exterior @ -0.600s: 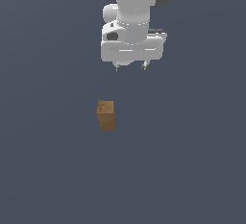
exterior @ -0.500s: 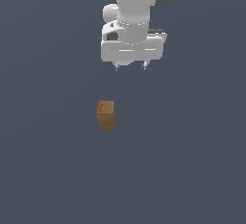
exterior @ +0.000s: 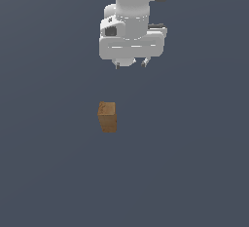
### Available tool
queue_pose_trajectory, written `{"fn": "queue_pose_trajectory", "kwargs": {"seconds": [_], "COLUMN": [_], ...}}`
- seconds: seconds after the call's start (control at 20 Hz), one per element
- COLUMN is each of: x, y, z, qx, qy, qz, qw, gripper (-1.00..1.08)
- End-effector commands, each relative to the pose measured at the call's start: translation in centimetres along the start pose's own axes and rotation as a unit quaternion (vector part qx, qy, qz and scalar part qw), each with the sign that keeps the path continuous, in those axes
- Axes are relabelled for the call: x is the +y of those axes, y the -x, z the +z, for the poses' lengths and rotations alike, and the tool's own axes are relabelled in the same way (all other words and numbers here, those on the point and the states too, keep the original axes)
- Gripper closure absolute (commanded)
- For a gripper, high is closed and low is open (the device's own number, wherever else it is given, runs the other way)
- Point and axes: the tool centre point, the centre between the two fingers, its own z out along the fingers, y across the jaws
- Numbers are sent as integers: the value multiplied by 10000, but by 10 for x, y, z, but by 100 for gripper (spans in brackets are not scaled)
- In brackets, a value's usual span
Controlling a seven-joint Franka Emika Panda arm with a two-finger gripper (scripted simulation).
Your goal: Pick up the object and move it to a goal position.
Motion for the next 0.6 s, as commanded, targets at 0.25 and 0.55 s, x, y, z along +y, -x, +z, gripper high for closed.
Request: {"fn": "queue_pose_trajectory", "kwargs": {"seconds": [0.25,0.55], "x": [3,18], "y": [-2,-15], "z": [3,24], "qx": [4,7], "qy": [-3,-13], "qz": [2,85], "qw": [10000,10000], "gripper": [-92,-92]}}
